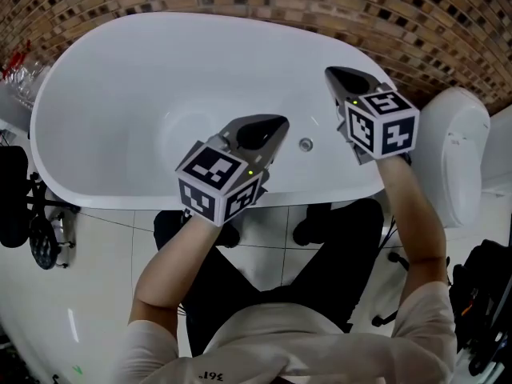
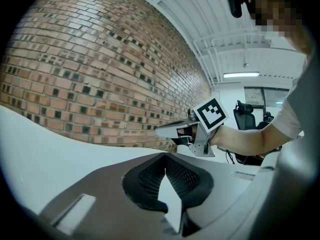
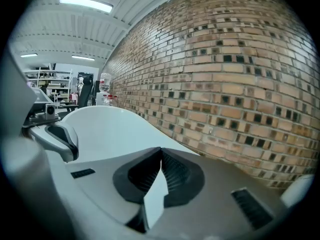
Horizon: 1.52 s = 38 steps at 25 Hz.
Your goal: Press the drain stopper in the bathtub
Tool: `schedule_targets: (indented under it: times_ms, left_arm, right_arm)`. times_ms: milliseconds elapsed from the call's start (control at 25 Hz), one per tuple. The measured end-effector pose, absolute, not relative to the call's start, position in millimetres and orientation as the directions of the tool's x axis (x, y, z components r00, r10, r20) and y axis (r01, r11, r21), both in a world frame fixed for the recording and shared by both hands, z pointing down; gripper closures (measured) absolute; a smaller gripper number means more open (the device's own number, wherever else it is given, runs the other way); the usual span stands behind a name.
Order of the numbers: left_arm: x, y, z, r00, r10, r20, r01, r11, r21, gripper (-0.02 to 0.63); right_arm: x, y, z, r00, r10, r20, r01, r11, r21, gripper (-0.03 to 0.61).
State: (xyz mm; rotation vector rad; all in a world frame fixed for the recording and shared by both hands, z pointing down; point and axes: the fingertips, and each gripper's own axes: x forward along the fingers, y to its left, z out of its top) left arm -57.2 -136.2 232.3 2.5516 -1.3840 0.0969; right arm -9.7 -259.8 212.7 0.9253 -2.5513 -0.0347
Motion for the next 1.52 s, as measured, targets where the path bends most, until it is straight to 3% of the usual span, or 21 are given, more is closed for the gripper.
schedule_targets:
  times_ms: [840, 1520]
  left_arm:
    - [-72.3, -210.9, 291.5, 0.550, -0.792, 0.265, -0.835, -0.516, 0.192, 0.606]
    - [-69.8, -251.4, 372.8, 0.557, -0.722, 0.411, -0.830, -0.499, 0.249, 0.607]
  right_arm:
    - [-35.0, -343.9, 303.9, -0.641, -0.601, 0.478, -0.625, 0.770, 0.130, 0.563]
    - [-38.8, -406.3, 456.3, -0.501, -0.555, 0.664, -0.648, 0.749, 0.137, 0.563]
